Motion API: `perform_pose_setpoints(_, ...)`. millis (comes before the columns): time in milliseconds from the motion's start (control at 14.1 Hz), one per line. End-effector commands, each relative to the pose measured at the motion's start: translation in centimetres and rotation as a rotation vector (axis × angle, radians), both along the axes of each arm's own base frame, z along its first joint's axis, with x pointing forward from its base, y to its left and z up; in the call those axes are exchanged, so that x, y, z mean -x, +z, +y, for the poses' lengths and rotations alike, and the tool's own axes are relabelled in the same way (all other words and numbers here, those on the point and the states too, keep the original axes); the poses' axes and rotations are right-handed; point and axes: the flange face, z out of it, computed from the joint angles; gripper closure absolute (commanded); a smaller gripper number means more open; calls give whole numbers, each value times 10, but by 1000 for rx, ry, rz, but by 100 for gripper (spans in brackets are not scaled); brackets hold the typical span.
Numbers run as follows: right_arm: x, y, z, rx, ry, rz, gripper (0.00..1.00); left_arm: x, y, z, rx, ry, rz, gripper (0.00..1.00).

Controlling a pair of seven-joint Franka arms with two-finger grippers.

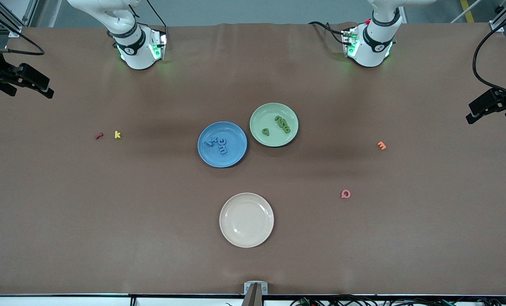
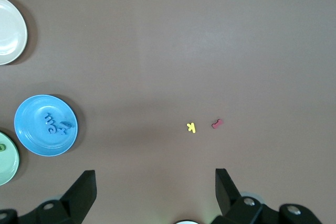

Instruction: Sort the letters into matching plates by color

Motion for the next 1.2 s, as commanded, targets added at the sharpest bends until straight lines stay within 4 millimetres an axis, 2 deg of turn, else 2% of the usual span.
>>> perform_pose_setpoints(0, -1, 8, 5, 7, 4, -12, 0, -2, 4, 4, 15, -9, -4, 1)
perform_pose_setpoints(354, -6, 11, 5, -5, 11, -20, 0, -1, 4, 4, 13, -10, -1, 1)
perform_pose_setpoints(1133, -7, 10, 6, -3, 19, -14, 0, 5, 14, -12, 3, -38, -1, 0)
